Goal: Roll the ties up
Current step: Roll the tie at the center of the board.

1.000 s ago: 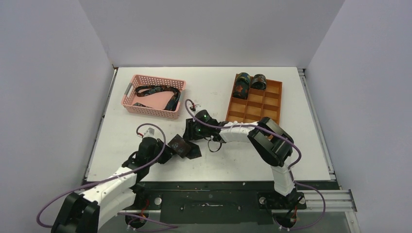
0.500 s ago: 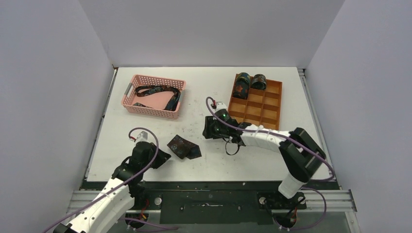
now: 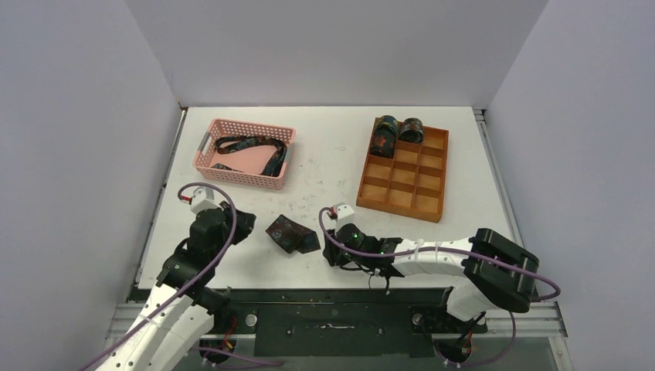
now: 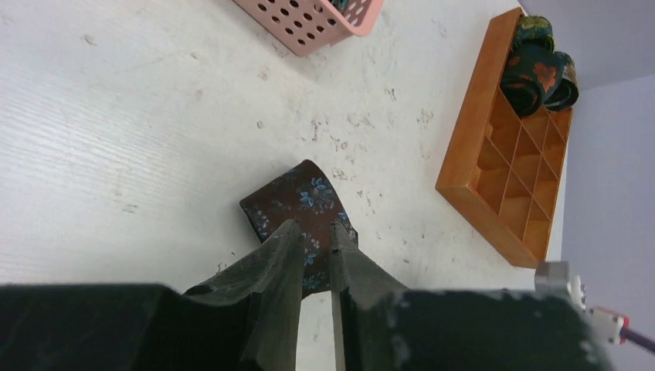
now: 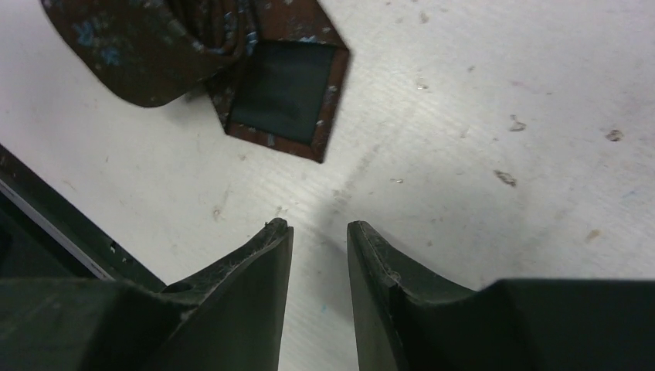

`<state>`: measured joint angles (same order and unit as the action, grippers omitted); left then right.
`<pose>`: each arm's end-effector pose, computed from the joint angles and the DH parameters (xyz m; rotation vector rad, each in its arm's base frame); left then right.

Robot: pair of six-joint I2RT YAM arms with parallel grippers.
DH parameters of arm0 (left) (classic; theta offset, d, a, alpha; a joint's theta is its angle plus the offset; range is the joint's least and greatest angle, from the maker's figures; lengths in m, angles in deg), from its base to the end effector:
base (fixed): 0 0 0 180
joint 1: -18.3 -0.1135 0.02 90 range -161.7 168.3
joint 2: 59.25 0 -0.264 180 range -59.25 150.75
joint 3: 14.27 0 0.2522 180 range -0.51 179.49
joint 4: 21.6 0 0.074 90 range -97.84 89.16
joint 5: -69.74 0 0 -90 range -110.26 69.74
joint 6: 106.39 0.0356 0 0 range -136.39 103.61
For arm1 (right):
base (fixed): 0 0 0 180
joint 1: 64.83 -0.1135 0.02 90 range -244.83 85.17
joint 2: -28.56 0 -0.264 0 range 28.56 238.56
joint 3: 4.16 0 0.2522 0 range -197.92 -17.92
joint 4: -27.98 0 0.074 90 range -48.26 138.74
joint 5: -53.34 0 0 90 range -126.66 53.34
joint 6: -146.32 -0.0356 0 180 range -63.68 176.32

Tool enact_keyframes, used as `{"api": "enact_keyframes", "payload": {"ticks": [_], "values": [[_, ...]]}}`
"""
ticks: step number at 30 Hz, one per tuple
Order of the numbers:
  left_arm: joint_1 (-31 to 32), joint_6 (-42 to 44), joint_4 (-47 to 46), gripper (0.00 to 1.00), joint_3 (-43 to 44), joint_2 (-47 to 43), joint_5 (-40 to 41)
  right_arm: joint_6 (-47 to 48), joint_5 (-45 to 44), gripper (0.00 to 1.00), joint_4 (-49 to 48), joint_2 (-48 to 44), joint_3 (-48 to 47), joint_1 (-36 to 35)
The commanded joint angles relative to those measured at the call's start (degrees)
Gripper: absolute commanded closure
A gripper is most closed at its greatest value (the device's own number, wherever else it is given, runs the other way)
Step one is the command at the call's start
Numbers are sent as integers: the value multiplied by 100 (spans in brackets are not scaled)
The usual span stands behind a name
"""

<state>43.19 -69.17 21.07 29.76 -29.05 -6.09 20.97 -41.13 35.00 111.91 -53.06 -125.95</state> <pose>0.1232 -0.0476 0.2542 -0.6567 2.0039 -0.5757 0.1374 0.2433 0.1605 -0.4977 2.3667 0.7502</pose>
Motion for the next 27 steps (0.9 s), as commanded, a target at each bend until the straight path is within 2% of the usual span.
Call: {"api": "enact_keyframes", "payload": {"ticks": [1,5,7,12,16,27], "values": [[-73,607,-68,69,489,113,399,240,-813,67,-638,196,-69,-639],[-110,890,120,22,704,122,695,233,-1187,67,-857,404,19,-984],[-121,937,170,5,747,60,828,214,-1275,67,-920,494,29,-1055],[-137,1024,155,4,771,-24,1006,117,-1527,67,-882,779,-41,-1075],[-158,1303,-34,4,671,155,757,-37,-1538,68,-640,995,-166,-935],[-481,1526,-344,3,921,1745,-624,-28,-867,67,-784,1015,-9,-162]]}}
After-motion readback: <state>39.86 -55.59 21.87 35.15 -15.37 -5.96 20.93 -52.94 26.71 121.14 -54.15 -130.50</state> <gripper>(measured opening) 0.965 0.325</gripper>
